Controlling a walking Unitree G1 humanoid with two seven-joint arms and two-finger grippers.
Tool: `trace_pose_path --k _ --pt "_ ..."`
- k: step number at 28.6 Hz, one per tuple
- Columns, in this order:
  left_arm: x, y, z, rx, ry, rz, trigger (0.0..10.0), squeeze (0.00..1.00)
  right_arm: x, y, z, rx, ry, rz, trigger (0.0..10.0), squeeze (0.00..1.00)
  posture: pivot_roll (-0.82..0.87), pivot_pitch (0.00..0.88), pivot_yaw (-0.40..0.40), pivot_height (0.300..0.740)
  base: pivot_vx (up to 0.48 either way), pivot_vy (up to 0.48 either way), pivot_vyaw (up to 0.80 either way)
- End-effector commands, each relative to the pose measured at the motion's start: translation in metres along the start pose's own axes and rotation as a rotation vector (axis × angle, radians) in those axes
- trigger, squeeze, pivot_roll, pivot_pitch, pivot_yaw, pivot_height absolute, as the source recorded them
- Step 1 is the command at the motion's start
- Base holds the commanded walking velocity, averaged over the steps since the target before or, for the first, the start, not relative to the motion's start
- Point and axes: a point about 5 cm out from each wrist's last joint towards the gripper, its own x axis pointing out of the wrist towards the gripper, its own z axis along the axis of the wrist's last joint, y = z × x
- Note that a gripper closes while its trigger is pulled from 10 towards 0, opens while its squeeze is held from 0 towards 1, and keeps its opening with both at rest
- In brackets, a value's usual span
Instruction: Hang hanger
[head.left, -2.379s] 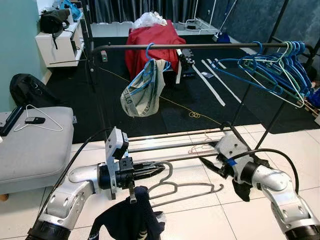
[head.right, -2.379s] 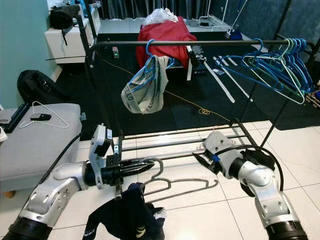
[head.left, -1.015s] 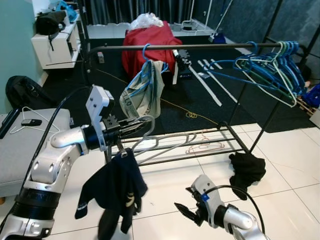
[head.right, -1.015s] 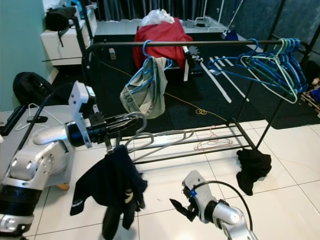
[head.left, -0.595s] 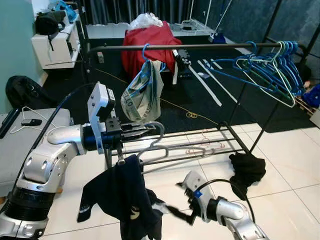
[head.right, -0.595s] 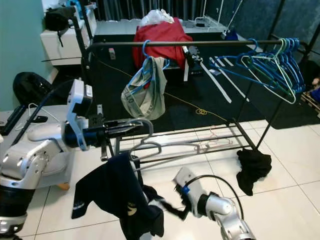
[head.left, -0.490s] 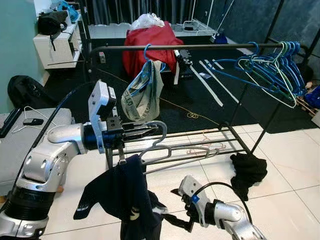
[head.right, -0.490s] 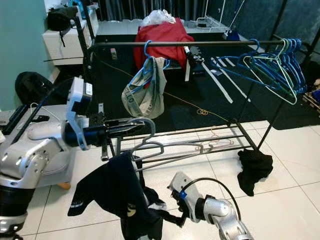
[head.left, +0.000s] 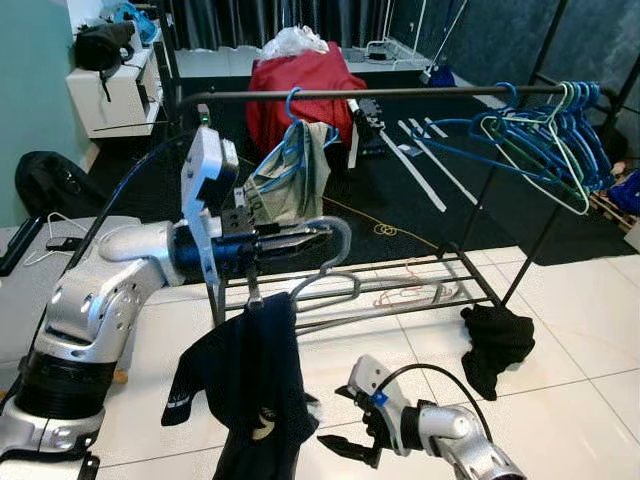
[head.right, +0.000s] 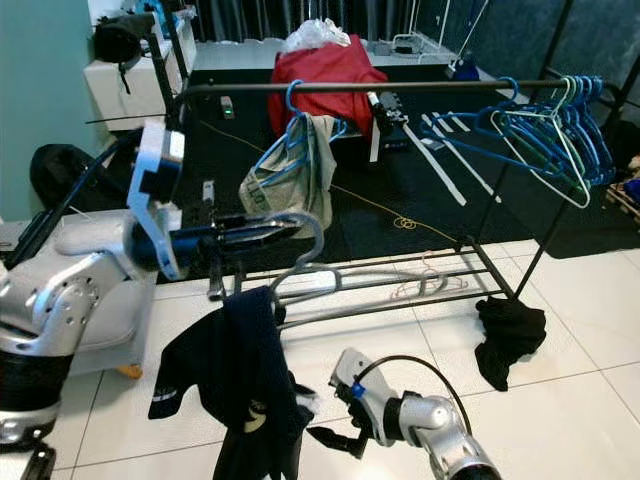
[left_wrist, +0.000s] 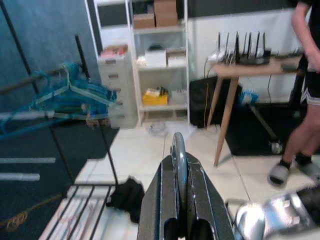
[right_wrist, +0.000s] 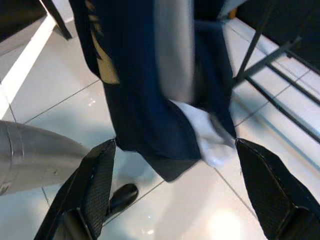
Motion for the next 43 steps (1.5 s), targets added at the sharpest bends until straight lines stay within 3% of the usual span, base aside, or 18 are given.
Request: trace_pose_path --k 1,10,17,24,29,42,43 --pt "0.005 0.001 0.013 0.017 -0.051 -0.008 0.0 0.00 0.004 -0.001 0.000 0.018 -0.013 -0.035 10.0 0.00 -0.06 0.129 -0.014 0.740 0.000 0.000 0.00" --pt "0.018 -0.005 0.023 0.012 -0.094 -0.046 0.0 0.00 0.023 -0.003 0.011 -0.013 -0.017 -0.108 10.0 0.00 -0.03 0.152 -0.023 0.740 0.000 0.000 0.00" --pt "0.010 -0.007 0.018 0.026 -0.029 -0.047 0.0 0.00 0.022 -0.011 0.019 -0.093 -0.038 -0.171 10.0 0.00 0.00 0.183 -0.039 0.740 0.000 0.000 0.00" --pt "0.007 -0.007 0.019 0.006 -0.030 -0.022 0.0 0.00 0.016 -0.007 0.014 -0.113 -0.079 -0.182 10.0 0.00 0.01 0.191 -0.039 0.740 0.000 0.000 0.00" --pt "0.016 -0.013 0.032 -0.021 -0.079 -0.073 0.0 0.00 0.022 -0.002 0.008 -0.083 -0.046 -0.148 10.0 0.00 0.03 0.196 -0.034 0.740 0.000 0.000 0.00" --pt "0.023 -0.021 0.038 -0.020 -0.093 -0.120 0.0 0.00 0.036 0.010 0.008 -0.058 0.004 -0.047 10.0 0.00 0.04 0.191 -0.038 0.740 0.000 0.000 0.00" --pt "0.024 -0.023 0.040 -0.021 -0.098 -0.131 0.0 0.00 0.037 0.010 0.008 -0.066 0.012 -0.036 8.1 0.00 0.05 0.191 -0.038 0.740 0.000 0.000 0.00"
